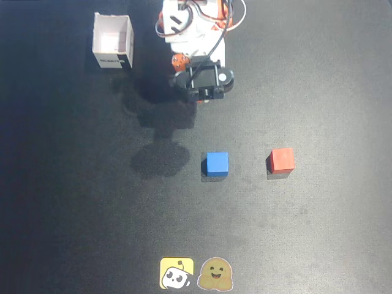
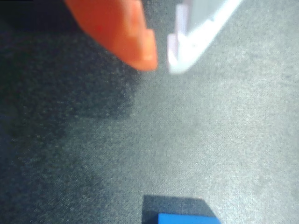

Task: Put the red cube on top of the blue cube.

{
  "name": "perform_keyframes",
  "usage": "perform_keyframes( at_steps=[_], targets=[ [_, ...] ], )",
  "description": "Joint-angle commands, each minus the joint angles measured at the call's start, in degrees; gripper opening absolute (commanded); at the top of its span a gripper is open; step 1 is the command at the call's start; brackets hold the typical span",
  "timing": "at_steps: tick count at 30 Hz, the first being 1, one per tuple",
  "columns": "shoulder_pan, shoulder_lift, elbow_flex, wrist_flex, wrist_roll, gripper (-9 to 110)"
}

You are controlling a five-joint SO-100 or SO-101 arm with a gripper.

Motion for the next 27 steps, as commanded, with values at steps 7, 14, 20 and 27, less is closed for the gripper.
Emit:
perform_keyframes(
  at_steps=[7,14,20,27],
  targets=[
    [-0.44,0.44,-0.35,0.18,0.18,0],
    [-0.09,0.44,-0.35,0.18,0.18,0],
    [0.00,0.44,-0.35,0.18,0.44,0],
    [0.09,0.44,-0.35,0.18,0.44,0]
  ],
)
